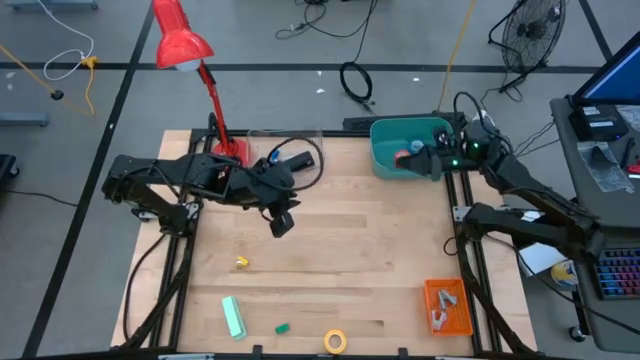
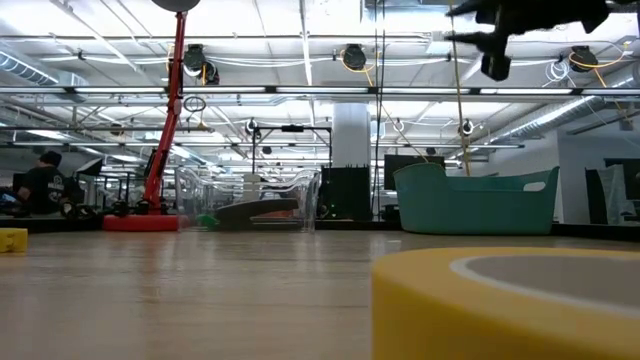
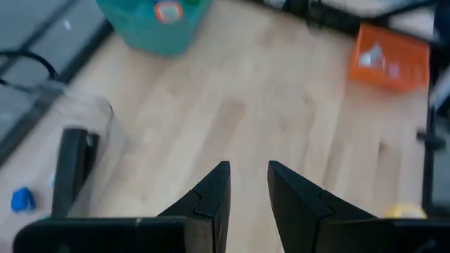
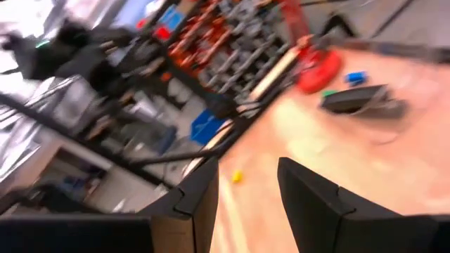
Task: Pick and place Stapler, Stapler remover, tape
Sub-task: Put the big light blue stapler into the transparent bin
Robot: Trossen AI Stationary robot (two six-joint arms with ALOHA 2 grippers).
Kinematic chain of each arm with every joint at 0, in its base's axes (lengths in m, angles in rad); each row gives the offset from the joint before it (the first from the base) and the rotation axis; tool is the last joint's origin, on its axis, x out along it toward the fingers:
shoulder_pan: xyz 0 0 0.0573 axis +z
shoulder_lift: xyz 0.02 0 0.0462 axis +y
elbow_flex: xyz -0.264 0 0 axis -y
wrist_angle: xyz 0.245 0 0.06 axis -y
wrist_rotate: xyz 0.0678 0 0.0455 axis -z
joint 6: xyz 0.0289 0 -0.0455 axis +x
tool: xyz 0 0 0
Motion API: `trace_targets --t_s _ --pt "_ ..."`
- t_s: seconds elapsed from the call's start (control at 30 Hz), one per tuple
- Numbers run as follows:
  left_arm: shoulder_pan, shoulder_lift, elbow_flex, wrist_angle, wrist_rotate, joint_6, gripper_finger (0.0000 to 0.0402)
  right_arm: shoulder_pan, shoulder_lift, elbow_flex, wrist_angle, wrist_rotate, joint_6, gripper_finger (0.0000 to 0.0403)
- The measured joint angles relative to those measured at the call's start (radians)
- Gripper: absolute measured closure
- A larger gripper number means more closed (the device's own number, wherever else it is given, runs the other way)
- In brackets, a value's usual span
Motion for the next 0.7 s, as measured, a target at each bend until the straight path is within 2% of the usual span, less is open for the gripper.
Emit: trace_targets --t_s 0.27,0.5,0.7 --pt "0.001 0.000 0.000 -0.186 0.264 0.004 0.0305 0.235 -0.044 0.000 0.000 0.075 0.059 0.0264" --pt "-0.011 0.000 0.000 -0.283 0.283 -0.195 0.0305 0.388 -0.026 -0.001 0.000 0.134 0.103 0.0264" --pt "-0.091 -0.001 -0.066 -0.220 0.283 -0.461 0.0305 0.476 0.000 -0.001 -0.001 0.129 0.128 0.0264"
